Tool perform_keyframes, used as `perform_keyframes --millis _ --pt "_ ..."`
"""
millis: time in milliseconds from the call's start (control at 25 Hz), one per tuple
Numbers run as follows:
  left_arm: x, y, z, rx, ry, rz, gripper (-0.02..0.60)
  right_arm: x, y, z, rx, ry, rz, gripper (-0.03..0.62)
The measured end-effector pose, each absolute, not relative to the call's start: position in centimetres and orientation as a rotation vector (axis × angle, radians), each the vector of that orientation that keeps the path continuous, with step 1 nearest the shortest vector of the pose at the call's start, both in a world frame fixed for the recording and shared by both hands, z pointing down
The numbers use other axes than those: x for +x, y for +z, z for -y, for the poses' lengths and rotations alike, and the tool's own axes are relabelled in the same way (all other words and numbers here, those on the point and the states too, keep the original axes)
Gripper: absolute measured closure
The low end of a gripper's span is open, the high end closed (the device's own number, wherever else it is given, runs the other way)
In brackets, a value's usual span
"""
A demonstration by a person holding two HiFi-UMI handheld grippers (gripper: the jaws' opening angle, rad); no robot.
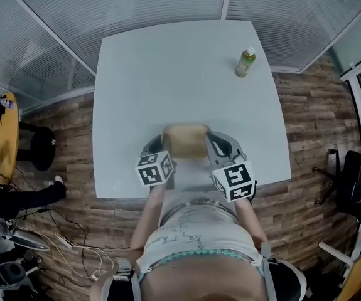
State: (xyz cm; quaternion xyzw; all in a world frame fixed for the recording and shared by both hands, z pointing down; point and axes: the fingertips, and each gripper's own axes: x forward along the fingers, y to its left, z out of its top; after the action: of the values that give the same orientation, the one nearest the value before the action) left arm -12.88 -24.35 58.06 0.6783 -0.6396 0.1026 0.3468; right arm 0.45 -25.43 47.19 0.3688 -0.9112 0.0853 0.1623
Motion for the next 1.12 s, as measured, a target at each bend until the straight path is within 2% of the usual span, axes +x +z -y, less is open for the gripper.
perform_keyframes --millis 1120 --pt "-13.8 49.4 23.9 1.852 0.12 1.844 0.557 -0.9 44.7 24.1 0.917 0.169 2.663 0.594"
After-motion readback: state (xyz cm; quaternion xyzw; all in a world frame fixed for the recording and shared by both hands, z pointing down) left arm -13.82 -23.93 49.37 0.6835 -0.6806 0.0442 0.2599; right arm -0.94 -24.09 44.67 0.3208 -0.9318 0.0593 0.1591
